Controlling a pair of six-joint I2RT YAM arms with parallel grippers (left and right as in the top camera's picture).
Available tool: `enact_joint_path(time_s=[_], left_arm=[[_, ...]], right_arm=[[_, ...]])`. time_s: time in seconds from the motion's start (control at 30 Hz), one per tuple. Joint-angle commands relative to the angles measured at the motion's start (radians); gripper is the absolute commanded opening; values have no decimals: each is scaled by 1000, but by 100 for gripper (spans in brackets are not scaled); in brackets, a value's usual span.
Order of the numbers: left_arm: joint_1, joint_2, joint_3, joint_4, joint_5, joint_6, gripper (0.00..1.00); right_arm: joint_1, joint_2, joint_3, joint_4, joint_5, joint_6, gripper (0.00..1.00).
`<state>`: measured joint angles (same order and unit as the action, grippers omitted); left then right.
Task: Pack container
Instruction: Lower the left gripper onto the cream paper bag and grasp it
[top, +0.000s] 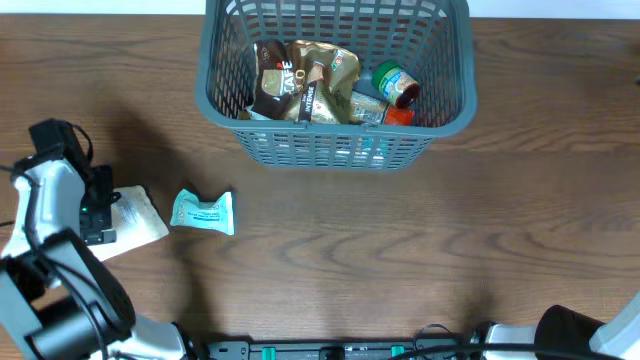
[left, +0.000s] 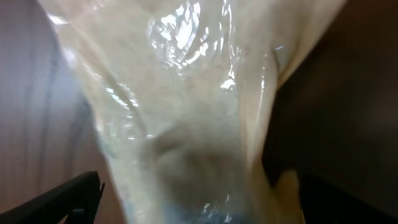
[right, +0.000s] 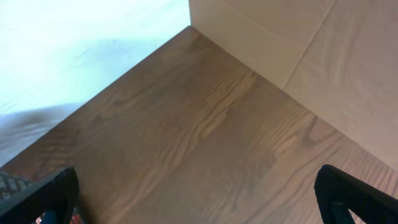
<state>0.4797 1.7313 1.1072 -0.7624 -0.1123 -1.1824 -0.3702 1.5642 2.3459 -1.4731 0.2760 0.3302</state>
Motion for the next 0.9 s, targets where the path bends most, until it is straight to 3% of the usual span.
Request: enact_joint_path(time_s=[0.0, 0.3, 0.77, 0.83, 0.87], left_arm=[[5, 56, -3, 6, 21, 14, 99], [5, 115, -3, 11, 23, -92, 99], [5, 171, -4, 13, 11, -94, 100], [5, 177, -4, 13, 11, -84, 70], [5, 179, -4, 14, 11, -76, 46]], right_arm=[[-8, 5, 0, -2, 0, 13, 99], [-8, 5, 0, -5, 0, 14, 99], [-8, 5, 0, -5, 0, 14, 99], [-8, 5, 0, -5, 0, 13, 99], [-8, 5, 0, -5, 0, 14, 99]])
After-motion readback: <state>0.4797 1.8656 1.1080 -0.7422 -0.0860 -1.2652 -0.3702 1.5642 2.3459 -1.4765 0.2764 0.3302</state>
